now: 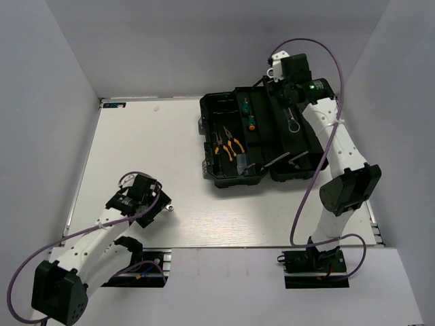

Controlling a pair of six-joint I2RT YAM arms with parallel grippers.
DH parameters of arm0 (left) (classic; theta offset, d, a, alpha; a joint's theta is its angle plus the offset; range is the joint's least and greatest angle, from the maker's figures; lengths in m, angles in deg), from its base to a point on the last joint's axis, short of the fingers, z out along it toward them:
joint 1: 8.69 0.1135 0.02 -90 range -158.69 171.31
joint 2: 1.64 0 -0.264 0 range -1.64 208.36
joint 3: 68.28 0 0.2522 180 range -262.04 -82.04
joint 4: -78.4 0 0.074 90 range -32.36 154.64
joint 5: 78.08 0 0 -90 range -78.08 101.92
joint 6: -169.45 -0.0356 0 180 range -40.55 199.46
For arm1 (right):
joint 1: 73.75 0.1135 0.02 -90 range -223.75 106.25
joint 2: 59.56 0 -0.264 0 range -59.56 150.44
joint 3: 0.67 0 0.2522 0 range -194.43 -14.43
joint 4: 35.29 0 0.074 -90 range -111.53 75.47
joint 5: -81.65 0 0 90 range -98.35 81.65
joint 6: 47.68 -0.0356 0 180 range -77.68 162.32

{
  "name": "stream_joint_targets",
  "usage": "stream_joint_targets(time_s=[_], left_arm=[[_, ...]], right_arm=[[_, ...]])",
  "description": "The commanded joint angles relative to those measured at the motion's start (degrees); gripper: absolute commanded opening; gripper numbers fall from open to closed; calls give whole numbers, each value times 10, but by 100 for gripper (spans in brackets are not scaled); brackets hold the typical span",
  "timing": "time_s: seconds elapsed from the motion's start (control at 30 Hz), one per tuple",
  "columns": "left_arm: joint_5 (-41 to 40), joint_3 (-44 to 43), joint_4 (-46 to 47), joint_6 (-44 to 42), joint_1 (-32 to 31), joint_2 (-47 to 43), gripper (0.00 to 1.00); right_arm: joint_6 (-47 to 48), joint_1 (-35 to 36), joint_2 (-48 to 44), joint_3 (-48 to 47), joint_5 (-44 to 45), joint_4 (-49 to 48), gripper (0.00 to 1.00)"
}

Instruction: Sort the tools into containers

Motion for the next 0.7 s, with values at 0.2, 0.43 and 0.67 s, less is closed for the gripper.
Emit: stream_joint_targets(time_s=[0.2, 0.43, 0.67], left_arm=[[-26, -15, 29, 9, 0, 80, 96], [-45, -48, 17, 26, 0, 120, 96], [-50, -73, -6, 36, 0, 147, 96]], right_arm=[[37, -74, 26, -11, -98, 8, 0], [59, -86, 61, -6, -145, 46, 0], [66, -97, 57, -1, -173, 64, 61]])
